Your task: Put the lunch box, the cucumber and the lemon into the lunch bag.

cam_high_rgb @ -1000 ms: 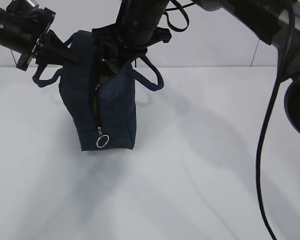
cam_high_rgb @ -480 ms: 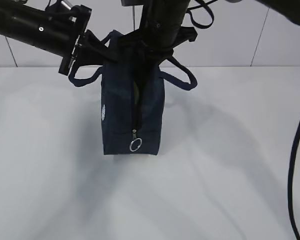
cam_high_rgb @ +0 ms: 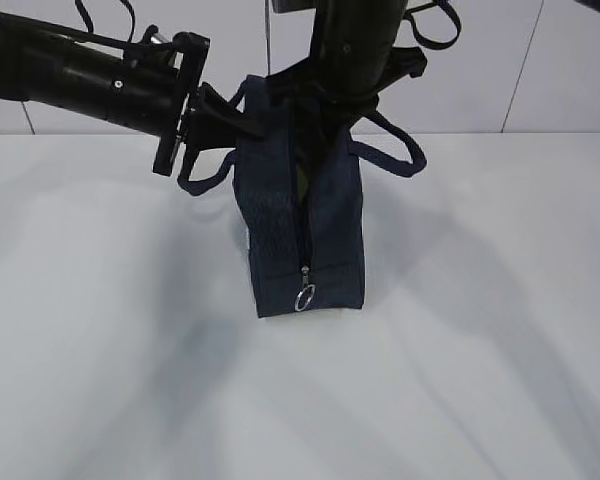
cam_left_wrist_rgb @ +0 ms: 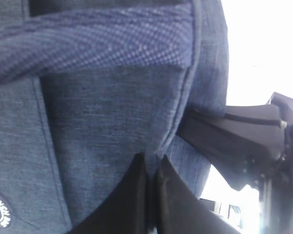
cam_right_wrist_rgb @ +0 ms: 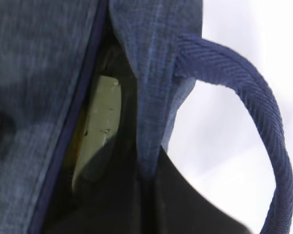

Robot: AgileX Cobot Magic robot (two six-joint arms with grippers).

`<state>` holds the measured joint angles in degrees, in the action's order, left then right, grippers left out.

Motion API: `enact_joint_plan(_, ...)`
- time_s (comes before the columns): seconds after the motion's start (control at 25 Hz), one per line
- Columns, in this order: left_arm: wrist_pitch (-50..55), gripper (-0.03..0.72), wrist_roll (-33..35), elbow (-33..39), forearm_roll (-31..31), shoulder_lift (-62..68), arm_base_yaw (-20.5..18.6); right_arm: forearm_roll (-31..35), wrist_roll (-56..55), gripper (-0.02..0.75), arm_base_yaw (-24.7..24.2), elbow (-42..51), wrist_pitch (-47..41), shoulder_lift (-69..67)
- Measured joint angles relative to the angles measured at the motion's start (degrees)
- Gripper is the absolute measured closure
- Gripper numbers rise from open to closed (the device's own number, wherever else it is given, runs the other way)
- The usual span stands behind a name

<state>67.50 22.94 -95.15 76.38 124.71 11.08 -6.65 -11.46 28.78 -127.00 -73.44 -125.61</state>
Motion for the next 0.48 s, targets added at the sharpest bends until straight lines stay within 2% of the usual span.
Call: enact_joint_plan(0.48, -0.2, 0.694, 0.7, 0.0, 1.6, 2.1, 0.0, -1.6, -0.1, 0.719, 0.0, 2.7, 0.5, 0.0)
